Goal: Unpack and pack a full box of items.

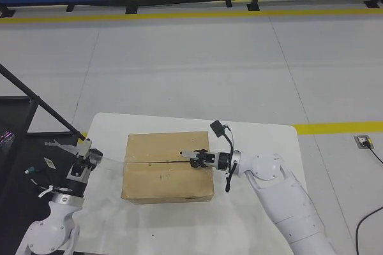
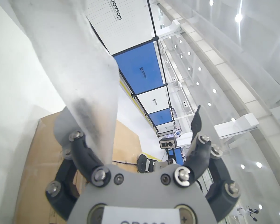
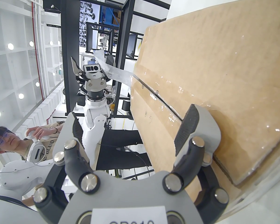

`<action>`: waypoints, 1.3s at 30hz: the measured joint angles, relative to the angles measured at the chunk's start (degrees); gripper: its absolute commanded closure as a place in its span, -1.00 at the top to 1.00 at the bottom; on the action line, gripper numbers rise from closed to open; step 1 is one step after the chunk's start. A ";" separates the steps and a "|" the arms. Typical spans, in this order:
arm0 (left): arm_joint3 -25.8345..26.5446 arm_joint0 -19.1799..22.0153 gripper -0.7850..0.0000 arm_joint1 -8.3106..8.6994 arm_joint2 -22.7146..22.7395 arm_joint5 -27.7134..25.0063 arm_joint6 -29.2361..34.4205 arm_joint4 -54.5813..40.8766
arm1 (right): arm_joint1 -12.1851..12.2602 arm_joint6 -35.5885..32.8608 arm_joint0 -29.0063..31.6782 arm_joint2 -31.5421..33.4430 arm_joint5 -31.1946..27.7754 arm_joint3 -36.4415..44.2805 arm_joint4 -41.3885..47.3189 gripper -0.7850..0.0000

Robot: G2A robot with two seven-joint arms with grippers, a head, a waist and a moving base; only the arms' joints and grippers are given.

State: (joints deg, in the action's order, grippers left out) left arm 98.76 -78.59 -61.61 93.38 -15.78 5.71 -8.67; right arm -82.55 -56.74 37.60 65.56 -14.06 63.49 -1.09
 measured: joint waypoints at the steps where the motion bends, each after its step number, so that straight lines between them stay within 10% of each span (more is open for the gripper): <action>1: 0.82 -0.12 1.00 -0.07 -0.13 0.38 -0.35 0.62 | 0.02 0.42 0.31 0.00 0.04 0.26 -0.02 1.00; 39: 3.85 5.49 1.00 -2.90 -16.28 6.22 -2.60 25.54 | 2.46 0.14 5.53 0.19 -2.47 7.46 1.86 1.00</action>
State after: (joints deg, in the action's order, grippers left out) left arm 102.60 -73.10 -64.51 77.10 -9.56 3.11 16.87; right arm -80.09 -56.60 43.13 65.74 -16.53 70.95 0.77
